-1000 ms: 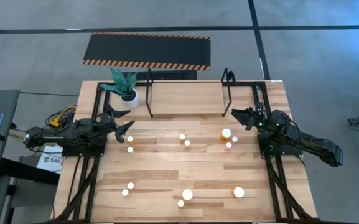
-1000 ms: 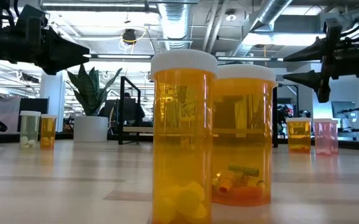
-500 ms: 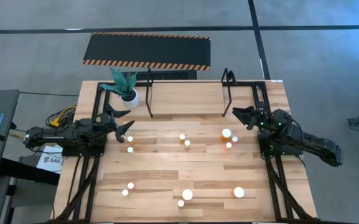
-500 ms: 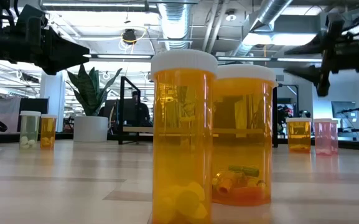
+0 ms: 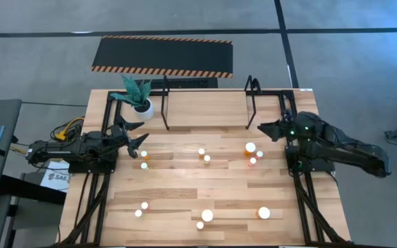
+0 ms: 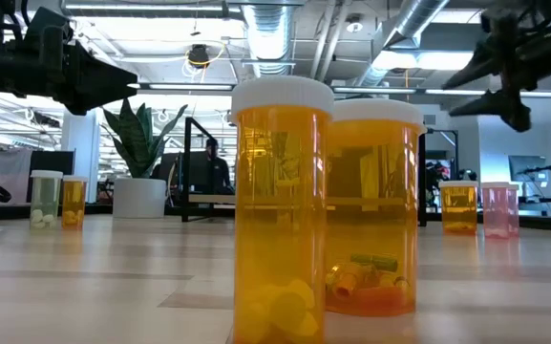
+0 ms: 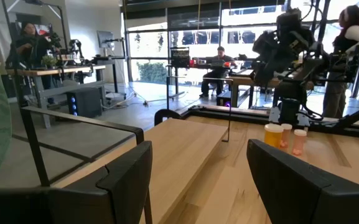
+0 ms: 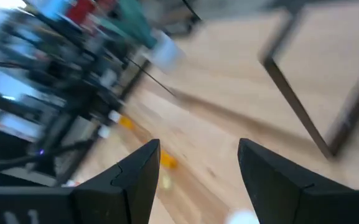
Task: Pick and place medicine bottles onto shelf by color
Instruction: Put the top right big orange pill bottle on the shelf
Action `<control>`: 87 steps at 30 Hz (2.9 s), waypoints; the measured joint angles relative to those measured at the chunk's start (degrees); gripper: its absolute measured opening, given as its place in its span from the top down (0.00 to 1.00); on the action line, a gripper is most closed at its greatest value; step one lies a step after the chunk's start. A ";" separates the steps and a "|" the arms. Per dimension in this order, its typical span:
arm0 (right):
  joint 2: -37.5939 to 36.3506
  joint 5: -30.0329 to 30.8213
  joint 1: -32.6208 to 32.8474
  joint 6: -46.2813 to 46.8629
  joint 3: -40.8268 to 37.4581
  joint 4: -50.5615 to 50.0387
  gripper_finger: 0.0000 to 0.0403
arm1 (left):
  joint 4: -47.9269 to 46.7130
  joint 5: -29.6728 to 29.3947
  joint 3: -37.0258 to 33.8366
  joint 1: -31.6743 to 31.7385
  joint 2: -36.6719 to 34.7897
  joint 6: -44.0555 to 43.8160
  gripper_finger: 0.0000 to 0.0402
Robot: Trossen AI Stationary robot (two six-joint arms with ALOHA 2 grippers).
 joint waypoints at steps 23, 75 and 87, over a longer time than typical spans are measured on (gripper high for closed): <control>36.72 1.38 15.29 14.54 15.55 -19.33 0.40 | 0.00 -0.01 -0.01 0.01 -0.02 0.00 0.38; 60.60 4.73 15.89 1.45 18.96 -15.19 0.17 | 0.02 -0.07 0.01 0.01 -0.02 0.00 0.38; 60.55 4.41 15.34 1.26 18.99 -15.02 0.31 | 0.01 -0.04 -0.01 0.00 0.00 0.00 0.38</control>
